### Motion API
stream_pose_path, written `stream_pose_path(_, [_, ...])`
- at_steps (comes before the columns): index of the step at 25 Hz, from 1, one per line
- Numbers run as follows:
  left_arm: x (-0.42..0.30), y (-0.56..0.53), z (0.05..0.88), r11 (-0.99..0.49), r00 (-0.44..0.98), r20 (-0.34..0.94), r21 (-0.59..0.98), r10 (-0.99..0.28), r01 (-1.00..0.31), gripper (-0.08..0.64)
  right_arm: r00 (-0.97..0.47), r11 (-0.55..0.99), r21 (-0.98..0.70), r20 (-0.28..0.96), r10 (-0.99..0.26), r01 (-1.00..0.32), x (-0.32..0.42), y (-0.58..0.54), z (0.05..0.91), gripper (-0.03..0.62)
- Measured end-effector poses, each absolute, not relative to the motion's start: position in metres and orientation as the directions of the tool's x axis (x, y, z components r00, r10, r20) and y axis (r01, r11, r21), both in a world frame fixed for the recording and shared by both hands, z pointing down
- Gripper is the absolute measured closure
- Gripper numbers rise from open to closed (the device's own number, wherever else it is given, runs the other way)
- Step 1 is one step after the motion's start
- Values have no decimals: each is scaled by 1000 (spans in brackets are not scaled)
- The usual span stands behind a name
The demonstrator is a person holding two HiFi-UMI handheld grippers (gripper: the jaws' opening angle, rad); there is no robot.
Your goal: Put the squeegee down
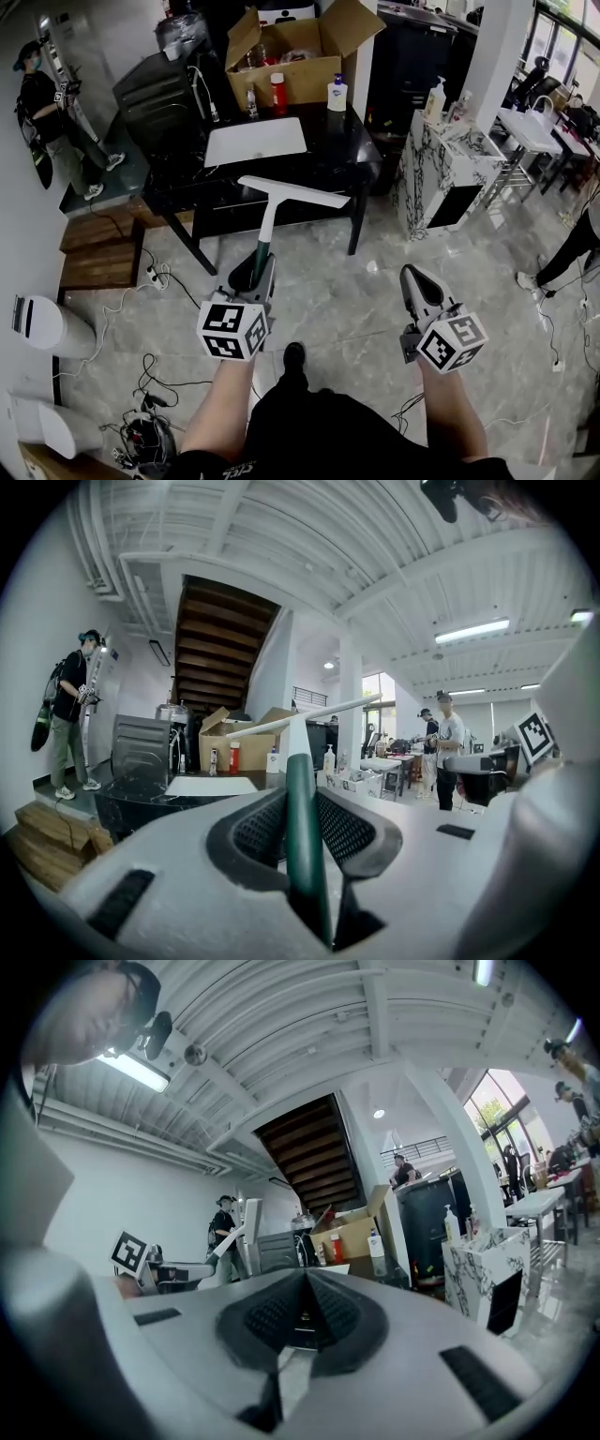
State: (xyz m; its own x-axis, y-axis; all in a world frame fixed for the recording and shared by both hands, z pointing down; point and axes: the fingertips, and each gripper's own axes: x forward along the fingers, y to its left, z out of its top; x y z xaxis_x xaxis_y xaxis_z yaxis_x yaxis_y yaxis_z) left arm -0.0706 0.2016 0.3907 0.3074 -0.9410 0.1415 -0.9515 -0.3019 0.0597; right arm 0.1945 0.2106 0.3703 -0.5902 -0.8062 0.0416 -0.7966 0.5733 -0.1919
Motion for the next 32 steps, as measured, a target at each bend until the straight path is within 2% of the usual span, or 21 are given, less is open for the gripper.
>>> stream_pose_path(18, [-147,25,382,-368,372,108,57,-922,-928,456,-601,588,-152,53,-798,-794,87,60,352,586])
stream_pose_path(32, [-192,-31,389,-398,402,122,58,-907,-916,456,-558,548,-126,65,-827,-827,51,-5,350,586])
